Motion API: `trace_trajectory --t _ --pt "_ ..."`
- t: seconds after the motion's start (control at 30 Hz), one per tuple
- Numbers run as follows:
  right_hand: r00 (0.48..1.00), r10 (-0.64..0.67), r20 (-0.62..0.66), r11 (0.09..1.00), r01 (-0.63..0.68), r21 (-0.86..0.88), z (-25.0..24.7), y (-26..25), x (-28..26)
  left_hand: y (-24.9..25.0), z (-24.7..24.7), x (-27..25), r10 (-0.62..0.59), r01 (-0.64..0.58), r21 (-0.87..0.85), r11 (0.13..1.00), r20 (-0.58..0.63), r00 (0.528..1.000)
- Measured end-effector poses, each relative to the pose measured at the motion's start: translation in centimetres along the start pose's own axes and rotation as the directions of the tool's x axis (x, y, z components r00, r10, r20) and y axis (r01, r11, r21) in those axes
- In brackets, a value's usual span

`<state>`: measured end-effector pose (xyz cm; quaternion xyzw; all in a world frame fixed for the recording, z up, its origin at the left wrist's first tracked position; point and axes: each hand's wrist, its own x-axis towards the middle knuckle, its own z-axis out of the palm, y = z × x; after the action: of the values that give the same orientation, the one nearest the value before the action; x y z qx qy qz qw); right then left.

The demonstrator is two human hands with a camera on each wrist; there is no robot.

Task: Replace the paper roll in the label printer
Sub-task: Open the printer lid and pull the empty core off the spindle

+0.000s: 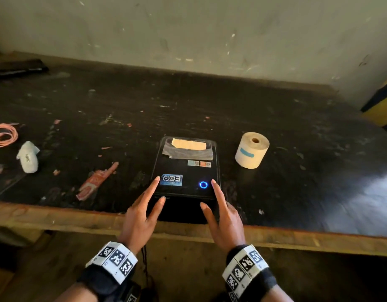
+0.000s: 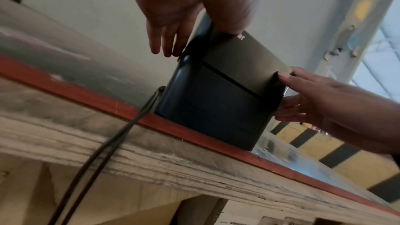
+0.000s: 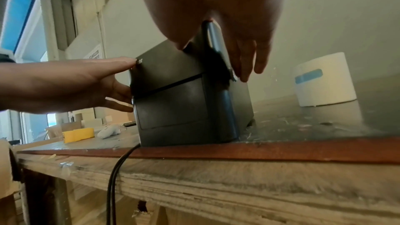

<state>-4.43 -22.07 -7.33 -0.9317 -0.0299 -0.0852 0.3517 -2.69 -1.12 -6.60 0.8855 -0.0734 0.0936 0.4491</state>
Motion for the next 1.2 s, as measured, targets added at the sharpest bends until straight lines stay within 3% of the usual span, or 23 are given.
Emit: trace_trajectory --t 0.2,0.3,0.43,0.53,0.63,0.73,0.9,1.2 --pt "0.995 -0.053 -0.081 0.992 0.044 -0.120 0.1 0.7 0.2 -0.9 0.5 0.2 -0.087 0.087 0.034 0.996 0.002 0.996" --pt "0.994 -0.095 -0.059 0.982 0.083 -0.172 0.0 1.3 0.7 -0.8 0.4 0.2 -0.123 0.122 0.089 0.989 0.012 0.992" --pt "0.994 -0.110 0.019 0.979 0.112 -0.168 -1.3 0.9 1.1 0.1 -0.1 0.4 -0.101 0.098 0.105 0.990 0.018 0.995" --pt "0.992 -0.125 0.024 0.989 0.127 -0.083 -3.3 -0.5 2.6 2.3 -1.2 2.0 -0.048 0.056 0.099 0.994 -0.078 0.996" --pt "0.981 -0.177 -0.081 0.984 0.178 -0.001 -5.1 -1.7 5.2 4.6 -2.2 4.3 -0.017 0.018 0.007 1.000 -0.168 0.986" --pt "0.968 -0.193 -0.163 0.980 0.199 0.020 -6.3 -2.3 7.9 6.0 -3.1 6.9 0.031 -0.038 -0.036 0.999 -0.178 0.983" --pt "0.959 -0.204 -0.195 0.977 0.211 0.018 -7.2 -3.1 12.5 5.7 -3.7 12.2 0.014 -0.023 -0.081 0.996 -0.104 0.995" --pt "0.980 -0.094 -0.174 0.991 0.110 0.080 -6.7 -2.2 18.0 3.9 -3.9 18.8 0.038 -0.028 -0.174 0.984 0.051 0.998"
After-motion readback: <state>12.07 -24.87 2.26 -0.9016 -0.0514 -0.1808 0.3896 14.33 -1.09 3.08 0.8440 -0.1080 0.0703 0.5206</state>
